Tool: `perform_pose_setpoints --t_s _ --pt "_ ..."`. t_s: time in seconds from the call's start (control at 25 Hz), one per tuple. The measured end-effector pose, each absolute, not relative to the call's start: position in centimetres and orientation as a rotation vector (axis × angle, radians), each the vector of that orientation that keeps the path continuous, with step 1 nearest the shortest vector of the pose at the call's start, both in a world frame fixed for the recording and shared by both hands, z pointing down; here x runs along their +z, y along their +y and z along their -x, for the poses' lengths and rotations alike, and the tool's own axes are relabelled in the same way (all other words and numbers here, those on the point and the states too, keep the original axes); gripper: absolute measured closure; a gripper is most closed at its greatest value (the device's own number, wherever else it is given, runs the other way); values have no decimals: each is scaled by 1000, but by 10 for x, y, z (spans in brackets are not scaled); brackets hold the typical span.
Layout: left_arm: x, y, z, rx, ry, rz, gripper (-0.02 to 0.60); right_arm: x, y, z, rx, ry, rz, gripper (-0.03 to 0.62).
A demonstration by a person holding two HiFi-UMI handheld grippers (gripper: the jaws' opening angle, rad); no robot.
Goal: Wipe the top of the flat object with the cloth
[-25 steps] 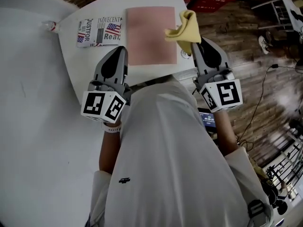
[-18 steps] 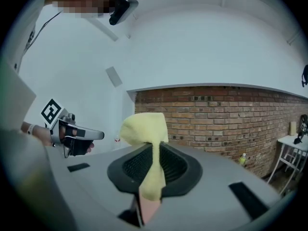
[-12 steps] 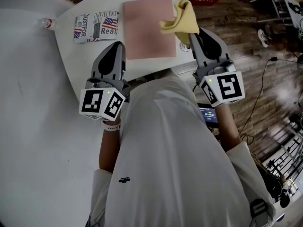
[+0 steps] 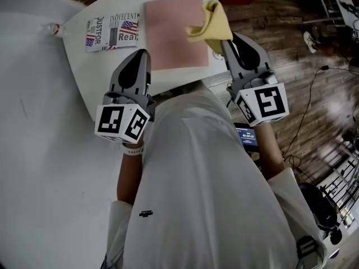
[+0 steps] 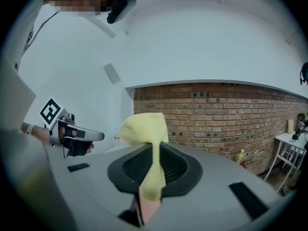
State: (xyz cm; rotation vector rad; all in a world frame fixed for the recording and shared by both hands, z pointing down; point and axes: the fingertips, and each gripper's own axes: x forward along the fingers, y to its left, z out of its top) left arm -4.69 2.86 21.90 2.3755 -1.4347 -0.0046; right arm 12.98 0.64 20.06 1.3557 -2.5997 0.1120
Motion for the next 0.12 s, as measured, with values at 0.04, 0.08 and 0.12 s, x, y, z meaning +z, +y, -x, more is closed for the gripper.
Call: perform_pose_setpoints --t_s 0.04,0.08,0.12 --pt "220 30 47 0 -1428 -2376 564 201 8 -129 114 -2597 -1356 546" --pt "222 32 46 5 -1420 -2376 563 201 11 -129 116 -2593 -1358 546" --pt "224 34 46 10 -1413 -2376 563 202 13 -129 120 -2590 -1360 546"
